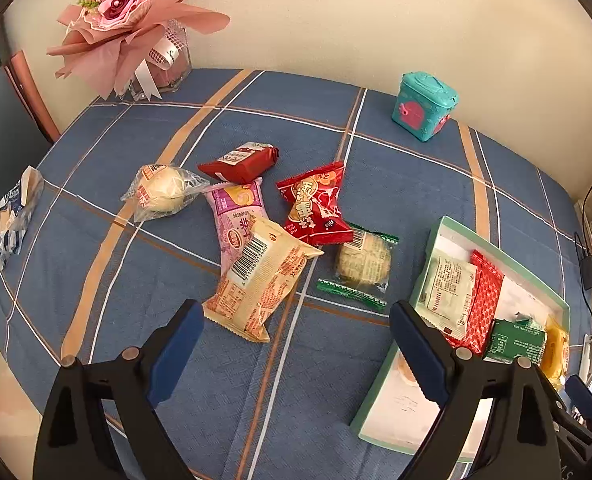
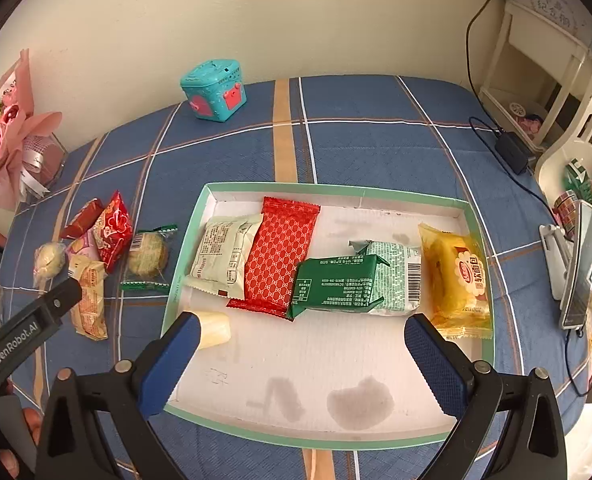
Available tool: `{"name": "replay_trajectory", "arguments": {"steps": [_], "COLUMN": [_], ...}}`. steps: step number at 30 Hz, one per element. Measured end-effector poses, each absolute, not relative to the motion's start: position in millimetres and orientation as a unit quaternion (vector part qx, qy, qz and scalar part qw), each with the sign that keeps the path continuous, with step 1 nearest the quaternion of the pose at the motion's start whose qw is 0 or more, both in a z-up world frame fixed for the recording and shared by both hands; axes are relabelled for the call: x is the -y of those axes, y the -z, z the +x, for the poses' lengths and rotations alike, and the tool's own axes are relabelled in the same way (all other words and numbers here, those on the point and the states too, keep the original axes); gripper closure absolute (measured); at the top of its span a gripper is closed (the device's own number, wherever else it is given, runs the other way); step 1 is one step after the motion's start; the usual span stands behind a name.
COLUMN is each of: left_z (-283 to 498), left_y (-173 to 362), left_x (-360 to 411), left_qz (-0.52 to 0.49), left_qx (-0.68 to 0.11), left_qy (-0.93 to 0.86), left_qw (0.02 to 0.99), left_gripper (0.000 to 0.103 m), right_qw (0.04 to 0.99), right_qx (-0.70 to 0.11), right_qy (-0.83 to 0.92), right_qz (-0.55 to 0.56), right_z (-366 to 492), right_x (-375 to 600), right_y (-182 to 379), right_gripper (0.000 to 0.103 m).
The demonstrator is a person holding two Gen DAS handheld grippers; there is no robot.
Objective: Organize snacks
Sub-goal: 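Withdraw both open tools from the tray toward the snack pile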
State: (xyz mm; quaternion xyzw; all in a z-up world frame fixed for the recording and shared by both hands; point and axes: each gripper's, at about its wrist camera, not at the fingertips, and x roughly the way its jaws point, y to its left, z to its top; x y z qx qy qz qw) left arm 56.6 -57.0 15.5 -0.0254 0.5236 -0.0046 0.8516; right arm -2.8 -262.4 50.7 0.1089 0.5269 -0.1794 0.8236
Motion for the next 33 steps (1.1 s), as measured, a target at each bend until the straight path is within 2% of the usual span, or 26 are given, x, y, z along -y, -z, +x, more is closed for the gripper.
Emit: {"name": "replay_trajectory", "arguments": {"steps": [25,33], "left_z": [70.7,79.6], "left_y": [9.3,16.5], "left_x": [33.0,12.3], "left_qz": [-0.011,-0.058], "left_qx": [-0.543,-0.556], "left_qy": [-0.010,-0.004], "left_qw": [0.840,0.829], "left_gripper": [0.009,0.009], "right_qw": [0.800,0.809], "right_qx": [-0.571,-0.563], "right_qy": [0.131,0.108], "right_qz": [0.132,0.129], "right_z": [26.8,38.7], "right_x": [218.3,200.7], "right_y": [-6.1,-1.3], "right_gripper": [0.000,0.000]}}
